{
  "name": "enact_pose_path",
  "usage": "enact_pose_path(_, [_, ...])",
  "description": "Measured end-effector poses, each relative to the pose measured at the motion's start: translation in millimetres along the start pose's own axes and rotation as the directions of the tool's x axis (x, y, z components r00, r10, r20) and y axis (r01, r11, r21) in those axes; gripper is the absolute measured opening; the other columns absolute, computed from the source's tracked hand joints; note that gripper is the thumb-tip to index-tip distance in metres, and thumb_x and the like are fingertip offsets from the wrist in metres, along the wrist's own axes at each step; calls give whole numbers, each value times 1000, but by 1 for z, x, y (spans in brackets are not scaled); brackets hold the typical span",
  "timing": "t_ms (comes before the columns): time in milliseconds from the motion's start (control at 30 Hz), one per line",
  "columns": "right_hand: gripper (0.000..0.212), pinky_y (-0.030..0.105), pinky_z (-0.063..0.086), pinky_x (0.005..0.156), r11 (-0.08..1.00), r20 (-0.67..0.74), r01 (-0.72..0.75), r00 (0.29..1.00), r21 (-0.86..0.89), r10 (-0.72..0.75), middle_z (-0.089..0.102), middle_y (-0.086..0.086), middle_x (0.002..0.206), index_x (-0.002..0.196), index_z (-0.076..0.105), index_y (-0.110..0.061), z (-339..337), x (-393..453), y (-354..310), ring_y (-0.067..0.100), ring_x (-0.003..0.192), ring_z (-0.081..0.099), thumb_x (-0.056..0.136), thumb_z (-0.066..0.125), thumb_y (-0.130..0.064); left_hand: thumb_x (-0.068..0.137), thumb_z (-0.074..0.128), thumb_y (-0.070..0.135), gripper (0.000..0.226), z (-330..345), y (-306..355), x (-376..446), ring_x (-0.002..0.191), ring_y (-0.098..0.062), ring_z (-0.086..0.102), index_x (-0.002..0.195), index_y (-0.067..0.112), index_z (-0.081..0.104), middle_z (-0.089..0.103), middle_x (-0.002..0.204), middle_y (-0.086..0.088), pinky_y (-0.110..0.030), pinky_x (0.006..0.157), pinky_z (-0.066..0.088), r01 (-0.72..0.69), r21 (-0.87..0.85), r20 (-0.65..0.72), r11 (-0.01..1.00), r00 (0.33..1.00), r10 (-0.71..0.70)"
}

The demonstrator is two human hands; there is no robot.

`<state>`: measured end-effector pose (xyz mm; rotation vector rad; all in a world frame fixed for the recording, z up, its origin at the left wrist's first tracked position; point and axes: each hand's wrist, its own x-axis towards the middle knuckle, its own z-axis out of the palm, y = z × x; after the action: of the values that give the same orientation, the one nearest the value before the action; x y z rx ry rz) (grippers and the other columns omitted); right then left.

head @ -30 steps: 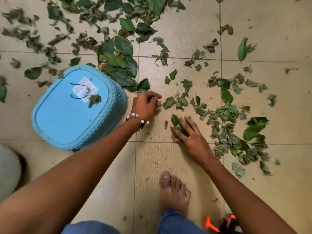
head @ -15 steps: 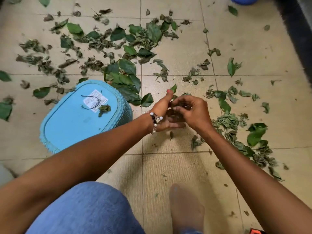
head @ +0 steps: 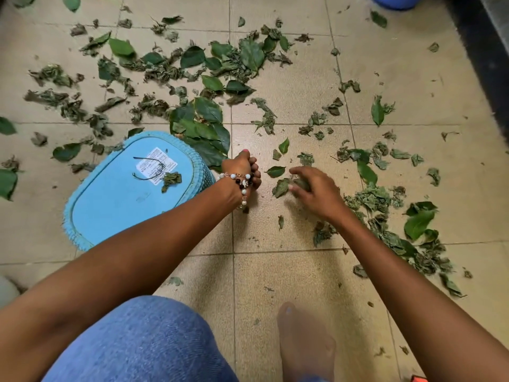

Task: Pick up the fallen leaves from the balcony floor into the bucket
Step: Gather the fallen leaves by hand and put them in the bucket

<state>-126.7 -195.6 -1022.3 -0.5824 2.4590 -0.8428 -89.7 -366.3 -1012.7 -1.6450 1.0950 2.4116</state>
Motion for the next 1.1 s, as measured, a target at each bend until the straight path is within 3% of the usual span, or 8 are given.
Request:
enact_pose_path(133, [65,50,-1,116,874,219,190,971,-446,-99,-1,2,162,152,19,-37,30,-6,6,28,148,-3,96,52,-39,102,42,30,47,-4,-4,6,25,-9,33,58,12,45,40,33,4,-8,36,26,-35,2,-52,999,998,35])
enact_pose_path(300, [30,28,41,101,843,114,358,933,-400,-342,56,13,134,125,62,-7,34,1,2,22,119,48,96,52,-9,104,37,37,52,0,-6,14,27,-10,33,60,11,46,40,32,5,-9,36,26,-84,-32,-95,996,992,81])
enact_pose_path(433, [18,33,54,89,944,-156,256,944,-208,-290,69,11,106,105,72,-6,7,34,-7,15,89,61,88,64,-5,104,35,39,54,0,-4,21,24,-9,32,60,10,46,39,31,5,-9,35,25,-127,-69,-110,990,987,119])
enact_pose_path(500, [27,37,48,98,967,-128,224,962,-123,-239,61,9,119,117,67,-12,-4,53,-15,18,105,56,89,65,-10,104,35,38,54,-2,-4,24,23,-9,33,60,9,47,41,33,4,-9,34,25,-144,-55,-132,988,982,136])
enact_pose_path(600, [58,55,23,115,927,61,158,987,-341,-146,27,11,154,143,44,-27,-1,76,-14,34,141,20,90,64,-36,104,37,37,52,-4,-5,28,24,-9,35,62,8,50,46,45,-2,-11,34,26,-179,-12,-163,984,971,174])
enact_pose_path(800, [81,57,-4,118,867,173,171,980,-468,-100,2,6,163,155,12,-25,33,61,-12,35,148,-5,91,47,-60,104,38,35,51,-8,-11,31,27,-9,39,67,5,55,48,53,-5,-16,33,29,-210,42,-187,977,959,214])
enact_pose_path(933, [49,43,24,118,861,29,270,958,-430,-286,37,10,152,144,42,-9,51,40,-8,33,142,27,98,52,-25,105,36,36,52,-8,-12,30,27,-9,38,67,5,54,46,52,-5,-14,33,28,-195,26,-171,980,966,197])
enact_pose_path(1100, [22,40,53,79,780,-27,351,905,-518,-425,70,19,106,105,70,2,33,31,-4,35,98,61,83,67,-1,104,32,41,52,-4,-15,18,36,-13,39,70,7,50,43,53,-3,-12,34,28,-94,46,-79,995,992,97])
